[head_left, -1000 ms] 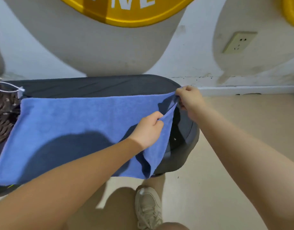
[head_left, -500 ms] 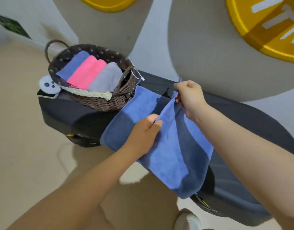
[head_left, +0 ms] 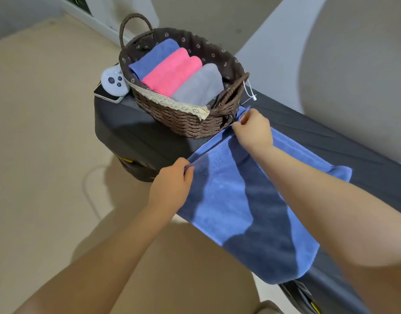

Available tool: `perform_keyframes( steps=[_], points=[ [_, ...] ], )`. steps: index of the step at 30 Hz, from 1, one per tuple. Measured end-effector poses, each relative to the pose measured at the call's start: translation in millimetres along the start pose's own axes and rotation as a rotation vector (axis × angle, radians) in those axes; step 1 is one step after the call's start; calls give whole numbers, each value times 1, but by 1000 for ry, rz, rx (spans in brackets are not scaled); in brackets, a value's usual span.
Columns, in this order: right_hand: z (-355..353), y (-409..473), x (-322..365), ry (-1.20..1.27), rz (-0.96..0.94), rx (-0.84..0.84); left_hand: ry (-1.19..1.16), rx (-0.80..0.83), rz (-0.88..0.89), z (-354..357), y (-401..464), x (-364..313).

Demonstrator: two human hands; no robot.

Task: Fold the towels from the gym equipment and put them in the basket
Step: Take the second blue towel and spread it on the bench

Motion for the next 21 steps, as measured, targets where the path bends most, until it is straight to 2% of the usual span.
perform_keyframes(
  steps=[8,13,17,21],
  points=[
    [12,5,-9,165,135,-31,-38,-29,-61,9,5,15],
    [-6,16,-27,4,-86,-17,-89,-6,-142,9,8,22],
    [-9,35,-36,77,-101,2,-113,-24,-193,11,5,28],
    [1,54,-30,-44,-124,64,-107,-81,-188,13,7,31]
  ],
)
Point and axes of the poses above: each hand's wrist, its own y-axis towards the middle knuckle, its own z-axis out of the palm, x = y × z, the point moved 1 cm from there along y, towards the middle knuckle, and after that the axes turned 9 degrees about -x, right-handed, at the moved point
